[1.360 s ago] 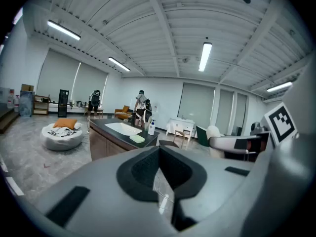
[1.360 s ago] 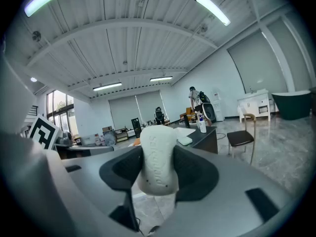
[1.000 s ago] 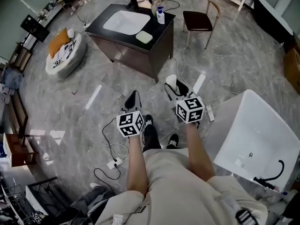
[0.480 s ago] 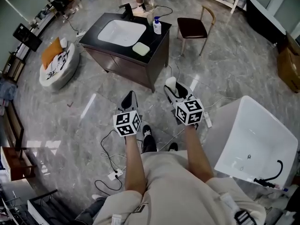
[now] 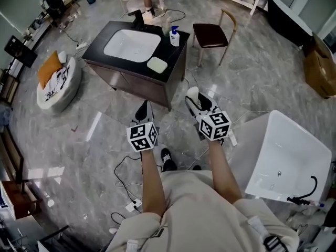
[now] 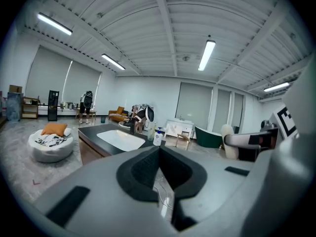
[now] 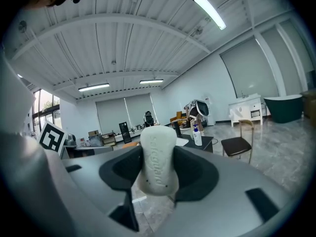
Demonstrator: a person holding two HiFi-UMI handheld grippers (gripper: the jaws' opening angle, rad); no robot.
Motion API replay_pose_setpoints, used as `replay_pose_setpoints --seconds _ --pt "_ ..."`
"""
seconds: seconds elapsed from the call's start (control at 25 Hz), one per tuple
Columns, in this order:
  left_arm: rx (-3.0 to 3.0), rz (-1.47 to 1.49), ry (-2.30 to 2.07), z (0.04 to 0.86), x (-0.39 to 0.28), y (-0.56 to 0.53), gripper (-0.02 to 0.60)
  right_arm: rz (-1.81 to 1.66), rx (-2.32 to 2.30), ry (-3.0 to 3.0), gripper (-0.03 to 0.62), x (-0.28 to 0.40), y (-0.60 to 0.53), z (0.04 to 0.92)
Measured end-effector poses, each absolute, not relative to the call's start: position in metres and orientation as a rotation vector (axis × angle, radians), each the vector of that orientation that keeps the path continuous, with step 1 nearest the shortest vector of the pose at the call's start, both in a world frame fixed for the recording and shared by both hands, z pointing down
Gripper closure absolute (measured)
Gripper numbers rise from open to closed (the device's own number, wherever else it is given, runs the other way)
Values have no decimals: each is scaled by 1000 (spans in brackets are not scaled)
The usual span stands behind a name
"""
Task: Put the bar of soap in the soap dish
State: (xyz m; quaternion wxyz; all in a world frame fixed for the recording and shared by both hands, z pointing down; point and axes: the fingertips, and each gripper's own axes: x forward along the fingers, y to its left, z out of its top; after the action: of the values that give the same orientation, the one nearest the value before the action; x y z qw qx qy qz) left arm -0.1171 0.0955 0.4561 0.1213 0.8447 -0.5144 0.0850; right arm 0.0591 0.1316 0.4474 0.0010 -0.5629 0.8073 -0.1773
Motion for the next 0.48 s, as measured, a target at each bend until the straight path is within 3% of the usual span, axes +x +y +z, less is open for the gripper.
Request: replay_pose_setpoints --seconds 0.48 --pt "2497 247 -1417 459 -143 34 577 -516 -1873 2445 397 32 89 440"
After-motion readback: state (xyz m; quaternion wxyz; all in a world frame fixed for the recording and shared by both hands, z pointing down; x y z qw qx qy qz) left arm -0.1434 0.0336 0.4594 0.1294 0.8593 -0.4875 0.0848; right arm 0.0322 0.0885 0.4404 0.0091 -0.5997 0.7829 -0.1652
